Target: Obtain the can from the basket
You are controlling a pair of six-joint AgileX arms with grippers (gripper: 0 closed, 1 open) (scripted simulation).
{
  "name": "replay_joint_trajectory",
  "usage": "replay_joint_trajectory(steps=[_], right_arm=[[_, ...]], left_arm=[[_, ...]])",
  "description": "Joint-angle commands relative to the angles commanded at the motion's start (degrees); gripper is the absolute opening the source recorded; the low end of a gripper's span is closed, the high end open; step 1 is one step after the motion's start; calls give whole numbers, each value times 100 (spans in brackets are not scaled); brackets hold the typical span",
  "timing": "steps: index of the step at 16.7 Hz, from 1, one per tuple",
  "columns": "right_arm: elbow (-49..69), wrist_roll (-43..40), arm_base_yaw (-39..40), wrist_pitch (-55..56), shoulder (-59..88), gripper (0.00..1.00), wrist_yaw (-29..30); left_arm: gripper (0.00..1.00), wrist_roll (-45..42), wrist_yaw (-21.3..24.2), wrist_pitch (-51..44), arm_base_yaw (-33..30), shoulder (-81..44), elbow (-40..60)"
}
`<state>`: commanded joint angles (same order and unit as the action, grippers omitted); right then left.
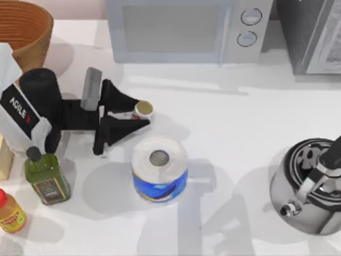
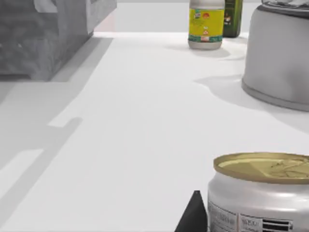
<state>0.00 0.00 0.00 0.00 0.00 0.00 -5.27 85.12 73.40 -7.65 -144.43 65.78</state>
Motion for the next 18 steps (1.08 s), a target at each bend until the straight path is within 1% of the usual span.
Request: replay_joint_trajectory(steps=[12,13,18], right_arm=[[0,0,0,0,0,100,0],[0,0,0,0,0,100,0],[0,0,0,0,0,100,0]], left_arm=[[98,0,0,0,0,0,0],[100,0,0,0,0,0,0],[100,0,0,0,0,0,0]])
